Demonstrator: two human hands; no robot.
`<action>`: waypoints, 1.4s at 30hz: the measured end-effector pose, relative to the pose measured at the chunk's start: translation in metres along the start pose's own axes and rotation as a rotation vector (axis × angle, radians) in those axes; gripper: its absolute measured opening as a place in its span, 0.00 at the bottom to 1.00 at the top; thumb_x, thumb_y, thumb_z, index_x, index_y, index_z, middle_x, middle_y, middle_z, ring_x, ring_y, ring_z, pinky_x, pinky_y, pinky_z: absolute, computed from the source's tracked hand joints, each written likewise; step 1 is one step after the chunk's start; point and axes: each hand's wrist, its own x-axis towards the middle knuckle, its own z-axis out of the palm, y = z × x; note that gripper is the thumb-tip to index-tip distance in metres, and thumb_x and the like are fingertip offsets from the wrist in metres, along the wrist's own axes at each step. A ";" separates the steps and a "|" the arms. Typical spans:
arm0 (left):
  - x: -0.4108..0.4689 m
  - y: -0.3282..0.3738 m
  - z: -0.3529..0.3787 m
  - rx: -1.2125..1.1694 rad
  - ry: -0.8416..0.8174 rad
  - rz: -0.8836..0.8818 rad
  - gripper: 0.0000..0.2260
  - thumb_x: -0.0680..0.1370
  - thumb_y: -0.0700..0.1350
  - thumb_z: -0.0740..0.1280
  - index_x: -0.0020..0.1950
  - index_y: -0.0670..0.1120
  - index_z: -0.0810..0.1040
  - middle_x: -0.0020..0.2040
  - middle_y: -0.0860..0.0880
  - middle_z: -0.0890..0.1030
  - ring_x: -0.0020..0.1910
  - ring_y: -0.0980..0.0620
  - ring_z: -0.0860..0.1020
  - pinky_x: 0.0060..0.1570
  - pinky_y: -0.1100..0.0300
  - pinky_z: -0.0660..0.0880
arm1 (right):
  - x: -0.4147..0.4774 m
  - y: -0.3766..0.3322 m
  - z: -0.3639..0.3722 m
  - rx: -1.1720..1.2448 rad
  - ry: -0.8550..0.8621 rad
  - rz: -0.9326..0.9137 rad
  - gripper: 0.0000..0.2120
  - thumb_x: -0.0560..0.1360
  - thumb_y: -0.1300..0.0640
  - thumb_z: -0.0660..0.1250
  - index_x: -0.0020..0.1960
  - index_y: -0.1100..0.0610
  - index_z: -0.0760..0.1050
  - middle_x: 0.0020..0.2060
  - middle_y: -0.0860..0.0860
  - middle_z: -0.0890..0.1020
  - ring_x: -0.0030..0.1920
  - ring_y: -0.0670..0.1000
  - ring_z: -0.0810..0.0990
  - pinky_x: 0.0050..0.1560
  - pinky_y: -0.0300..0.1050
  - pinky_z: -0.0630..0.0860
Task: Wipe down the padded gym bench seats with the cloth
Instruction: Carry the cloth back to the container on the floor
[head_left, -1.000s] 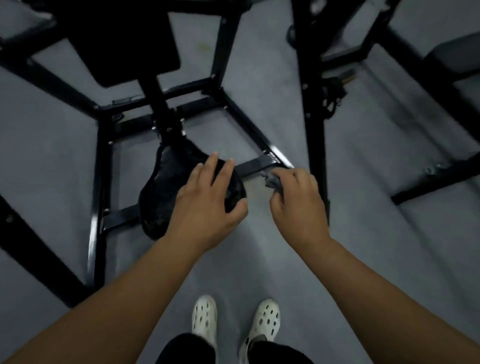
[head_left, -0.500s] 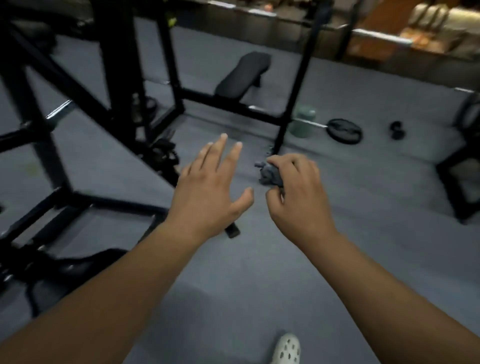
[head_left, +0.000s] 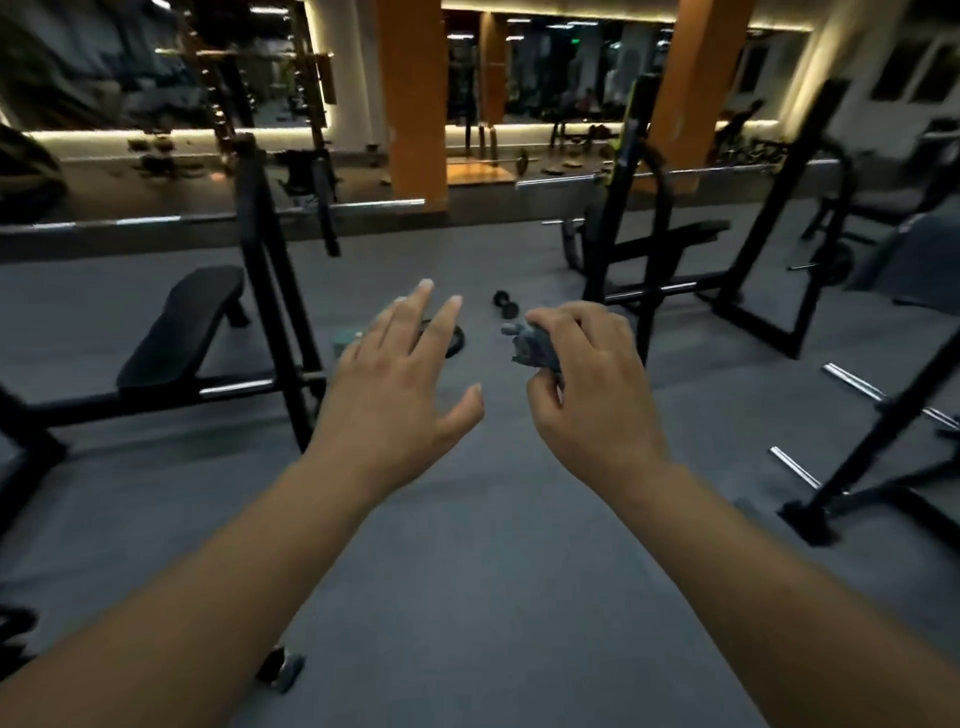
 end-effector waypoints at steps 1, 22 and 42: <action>0.021 0.015 0.005 0.008 0.004 0.017 0.38 0.74 0.68 0.50 0.81 0.54 0.50 0.82 0.50 0.50 0.79 0.47 0.54 0.75 0.44 0.61 | 0.010 0.021 -0.007 -0.006 0.013 0.003 0.21 0.71 0.62 0.64 0.64 0.56 0.74 0.59 0.53 0.74 0.60 0.57 0.71 0.58 0.51 0.73; 0.380 0.012 0.177 0.136 0.086 -0.081 0.36 0.77 0.64 0.57 0.81 0.51 0.53 0.82 0.47 0.53 0.79 0.46 0.56 0.73 0.44 0.62 | 0.272 0.321 0.129 0.029 -0.033 -0.119 0.20 0.73 0.59 0.63 0.65 0.55 0.73 0.60 0.53 0.74 0.62 0.56 0.70 0.58 0.56 0.74; 0.830 -0.178 0.467 0.055 -0.058 -0.186 0.35 0.79 0.60 0.62 0.81 0.51 0.52 0.82 0.49 0.51 0.79 0.47 0.54 0.74 0.44 0.60 | 0.606 0.620 0.494 0.002 -0.193 -0.072 0.20 0.73 0.61 0.63 0.64 0.55 0.73 0.59 0.52 0.74 0.59 0.55 0.70 0.54 0.46 0.68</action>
